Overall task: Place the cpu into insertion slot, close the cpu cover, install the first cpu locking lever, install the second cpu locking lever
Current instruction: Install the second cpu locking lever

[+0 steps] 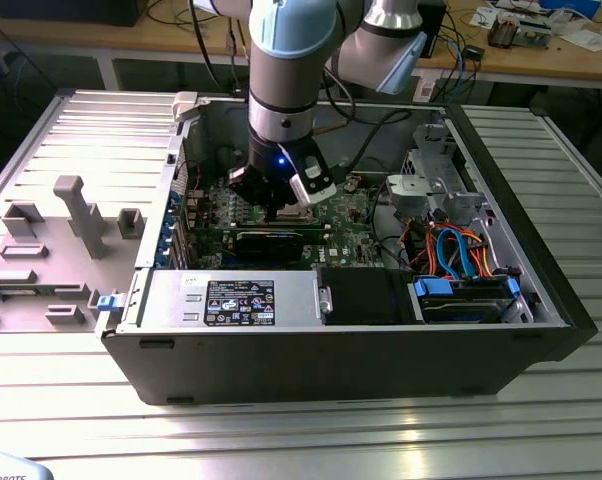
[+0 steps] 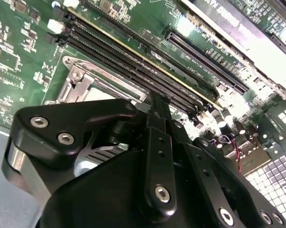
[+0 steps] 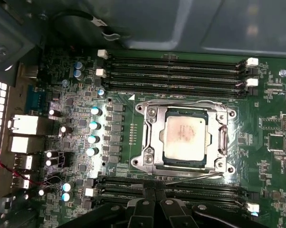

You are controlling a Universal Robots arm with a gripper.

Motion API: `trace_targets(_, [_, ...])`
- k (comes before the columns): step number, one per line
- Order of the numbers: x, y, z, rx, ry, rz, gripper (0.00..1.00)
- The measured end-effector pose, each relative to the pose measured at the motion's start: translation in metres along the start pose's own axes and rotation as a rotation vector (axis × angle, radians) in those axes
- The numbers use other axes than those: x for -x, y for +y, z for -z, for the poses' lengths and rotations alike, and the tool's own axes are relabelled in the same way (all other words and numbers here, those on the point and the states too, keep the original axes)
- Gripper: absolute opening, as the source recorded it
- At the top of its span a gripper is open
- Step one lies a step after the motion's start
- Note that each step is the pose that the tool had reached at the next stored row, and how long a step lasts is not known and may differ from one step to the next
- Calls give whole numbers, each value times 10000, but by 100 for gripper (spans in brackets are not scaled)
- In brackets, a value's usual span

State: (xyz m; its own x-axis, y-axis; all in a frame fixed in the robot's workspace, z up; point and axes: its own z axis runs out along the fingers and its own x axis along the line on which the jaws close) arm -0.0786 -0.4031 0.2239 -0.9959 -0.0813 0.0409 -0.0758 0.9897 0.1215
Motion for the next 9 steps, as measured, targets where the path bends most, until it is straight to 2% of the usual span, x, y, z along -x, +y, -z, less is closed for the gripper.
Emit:
trace_targets(3, [-24, -20, -24, 142, 6, 142, 11])
trace_targets(7, [-25, -33, -54, 163, 26, 316, 11])
trace_targets(9, [-38, -35, -78, 170, 15, 355, 11])
